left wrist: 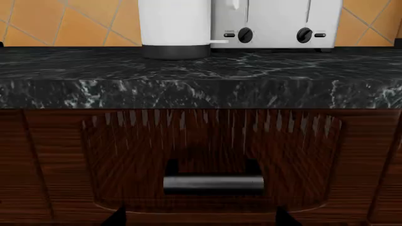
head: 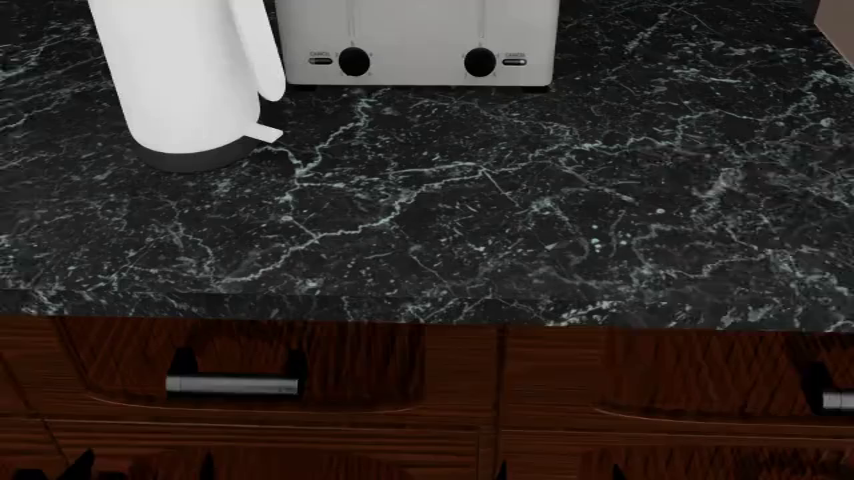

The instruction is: Press the button to open the lid of the electric kettle.

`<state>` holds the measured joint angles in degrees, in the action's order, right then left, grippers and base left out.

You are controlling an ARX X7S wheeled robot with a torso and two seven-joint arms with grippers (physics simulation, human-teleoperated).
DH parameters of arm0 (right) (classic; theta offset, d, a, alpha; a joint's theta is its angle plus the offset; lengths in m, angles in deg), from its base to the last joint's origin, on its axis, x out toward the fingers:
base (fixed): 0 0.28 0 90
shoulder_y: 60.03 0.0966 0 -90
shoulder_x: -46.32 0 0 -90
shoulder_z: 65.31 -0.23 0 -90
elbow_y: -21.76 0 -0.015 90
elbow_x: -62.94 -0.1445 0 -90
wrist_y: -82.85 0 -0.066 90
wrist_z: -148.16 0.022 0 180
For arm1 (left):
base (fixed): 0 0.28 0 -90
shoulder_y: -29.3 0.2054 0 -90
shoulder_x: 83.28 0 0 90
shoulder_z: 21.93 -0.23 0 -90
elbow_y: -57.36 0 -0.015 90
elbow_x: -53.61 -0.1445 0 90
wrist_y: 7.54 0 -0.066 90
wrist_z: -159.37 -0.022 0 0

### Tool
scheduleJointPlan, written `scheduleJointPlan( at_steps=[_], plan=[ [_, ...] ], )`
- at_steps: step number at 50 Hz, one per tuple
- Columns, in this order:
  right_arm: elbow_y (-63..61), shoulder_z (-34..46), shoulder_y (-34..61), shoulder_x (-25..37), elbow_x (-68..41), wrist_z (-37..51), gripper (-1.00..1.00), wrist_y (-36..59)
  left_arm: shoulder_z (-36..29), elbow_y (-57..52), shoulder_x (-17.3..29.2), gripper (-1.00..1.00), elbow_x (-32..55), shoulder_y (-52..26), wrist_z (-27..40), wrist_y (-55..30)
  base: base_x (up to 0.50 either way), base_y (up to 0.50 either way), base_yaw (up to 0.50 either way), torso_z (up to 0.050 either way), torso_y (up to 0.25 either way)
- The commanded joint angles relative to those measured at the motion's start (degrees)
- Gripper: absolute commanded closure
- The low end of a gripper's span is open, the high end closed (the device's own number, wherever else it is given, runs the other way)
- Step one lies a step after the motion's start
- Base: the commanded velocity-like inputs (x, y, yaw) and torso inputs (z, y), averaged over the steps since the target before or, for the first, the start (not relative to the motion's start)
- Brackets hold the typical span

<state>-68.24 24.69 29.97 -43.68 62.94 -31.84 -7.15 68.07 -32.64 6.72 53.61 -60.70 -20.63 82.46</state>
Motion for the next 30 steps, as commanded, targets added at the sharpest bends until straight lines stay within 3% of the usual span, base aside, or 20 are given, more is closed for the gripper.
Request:
scheduleJointPlan(
  at_steps=[1, 15, 30],
  plan=[
    [-0.5, 1.7, -0.2, 1.4, -1.4, 1.8, -1.00, 0.3, -1.2, -1.0, 1.1, -1.00, 1.1, 0.3, 1.2, -0.7, 0.00, 0.00, 0.00, 0.000, 0.000],
    [-6.1, 4.2, -1.0, 3.1, -5.4, 2.6, -1.00, 2.7, -4.4, -0.5, 3.4, -1.00, 2.5, 0.1, 2.9, 1.2, 0.00, 0.00, 0.00, 0.000, 0.000],
    [-0.1, 5.1, 0.2, 4.3, -4.4, 5.4, -1.00, -0.2, -4.8, -0.1, 4.1, -1.00, 4.1, -0.2, 4.8, 0.0, 0.00, 0.00, 0.00, 0.000, 0.000]
  ],
)
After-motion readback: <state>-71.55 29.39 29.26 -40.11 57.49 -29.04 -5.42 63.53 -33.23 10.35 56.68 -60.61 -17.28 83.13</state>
